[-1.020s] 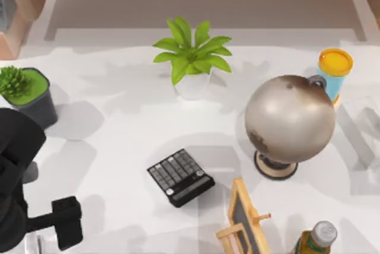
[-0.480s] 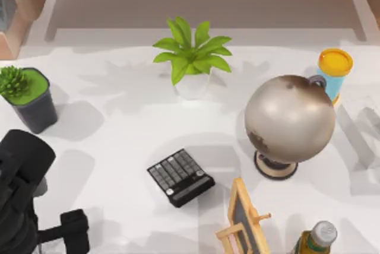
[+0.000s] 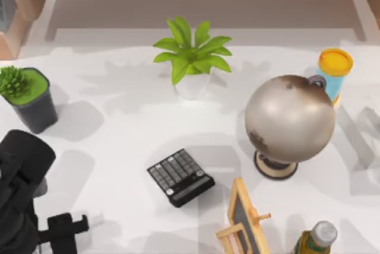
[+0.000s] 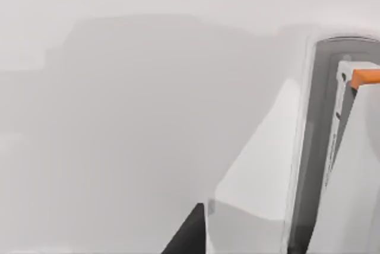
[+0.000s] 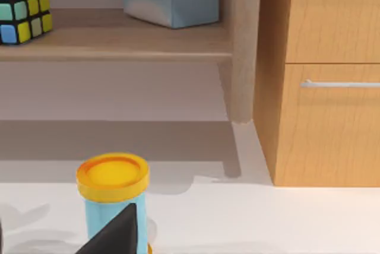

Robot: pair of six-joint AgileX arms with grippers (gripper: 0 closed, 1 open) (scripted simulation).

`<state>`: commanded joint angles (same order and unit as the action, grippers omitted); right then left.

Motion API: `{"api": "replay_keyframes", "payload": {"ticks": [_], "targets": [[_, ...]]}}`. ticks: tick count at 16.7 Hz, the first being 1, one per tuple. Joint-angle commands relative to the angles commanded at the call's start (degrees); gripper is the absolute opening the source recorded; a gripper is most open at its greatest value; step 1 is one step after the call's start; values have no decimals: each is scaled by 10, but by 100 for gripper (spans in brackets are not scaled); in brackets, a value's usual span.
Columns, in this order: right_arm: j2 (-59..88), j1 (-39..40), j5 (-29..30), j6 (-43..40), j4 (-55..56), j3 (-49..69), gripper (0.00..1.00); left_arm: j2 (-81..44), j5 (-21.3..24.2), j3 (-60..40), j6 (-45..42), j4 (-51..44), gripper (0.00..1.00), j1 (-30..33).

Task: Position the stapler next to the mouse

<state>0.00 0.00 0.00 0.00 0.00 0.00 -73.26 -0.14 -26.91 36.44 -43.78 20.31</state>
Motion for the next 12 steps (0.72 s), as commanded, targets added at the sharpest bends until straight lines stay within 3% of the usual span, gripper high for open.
{"api": "replay_keyframes", "payload": {"ticks": [6,12], "targets": [[0,0,0,0,0,0,100,0,0,0,0,0,2,0],[0,0,0,0,0,0,100,0,0,0,0,0,0,0]]}}
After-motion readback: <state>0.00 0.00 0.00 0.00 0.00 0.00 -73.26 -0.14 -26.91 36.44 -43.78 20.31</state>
